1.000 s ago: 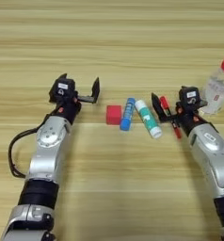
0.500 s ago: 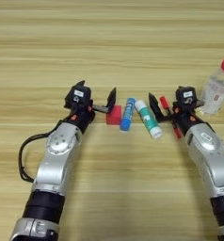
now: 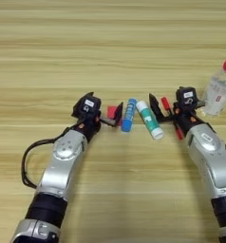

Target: Move the objects on the table

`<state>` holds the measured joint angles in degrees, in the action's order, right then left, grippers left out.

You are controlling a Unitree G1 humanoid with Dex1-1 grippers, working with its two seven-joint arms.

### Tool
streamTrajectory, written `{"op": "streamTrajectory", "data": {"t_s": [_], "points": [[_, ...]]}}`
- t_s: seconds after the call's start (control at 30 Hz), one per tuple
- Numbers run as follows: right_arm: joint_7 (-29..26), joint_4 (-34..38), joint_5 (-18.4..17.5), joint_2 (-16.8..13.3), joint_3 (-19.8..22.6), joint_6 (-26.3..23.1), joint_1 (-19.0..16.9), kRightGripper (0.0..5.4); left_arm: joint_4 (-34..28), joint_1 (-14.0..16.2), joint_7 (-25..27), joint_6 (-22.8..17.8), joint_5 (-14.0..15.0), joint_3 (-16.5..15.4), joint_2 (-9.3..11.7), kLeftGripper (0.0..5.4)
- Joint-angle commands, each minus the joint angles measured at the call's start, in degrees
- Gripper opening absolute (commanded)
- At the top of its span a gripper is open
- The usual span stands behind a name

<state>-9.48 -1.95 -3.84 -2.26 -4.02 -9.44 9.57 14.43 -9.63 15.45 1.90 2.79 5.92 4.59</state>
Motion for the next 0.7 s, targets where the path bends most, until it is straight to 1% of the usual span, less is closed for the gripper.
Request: {"op": "streamTrajectory", "data": {"t_s": [0.03, 0.23, 0.57, 0.7], "points": [[0.13, 0.57, 0.03, 0.15, -0.01, -0.61, 0.44, 5.35, -0.08, 0.64, 0.71, -0.34, -0.25, 0.79, -0.34, 5.40], [0.15, 0.51, 0.11, 0.10, -0.13, -0.68, 0.38, 5.35, -1.37, 1.01, 1.72, -0.17, 0.51, 1.18, -0.97, 5.40], [0.16, 0.40, 0.05, 0.07, -0.08, -0.52, 0.37, 5.35, 0.06, 1.36, 0.72, -0.48, -1.41, 1.81, -0.98, 5.40], [0.21, 0.37, 0.08, 0.13, -0.13, -0.51, 0.42, 5.35, 0.64, 1.04, 0.30, -0.39, -1.35, 1.45, -0.67, 5.40]]}}
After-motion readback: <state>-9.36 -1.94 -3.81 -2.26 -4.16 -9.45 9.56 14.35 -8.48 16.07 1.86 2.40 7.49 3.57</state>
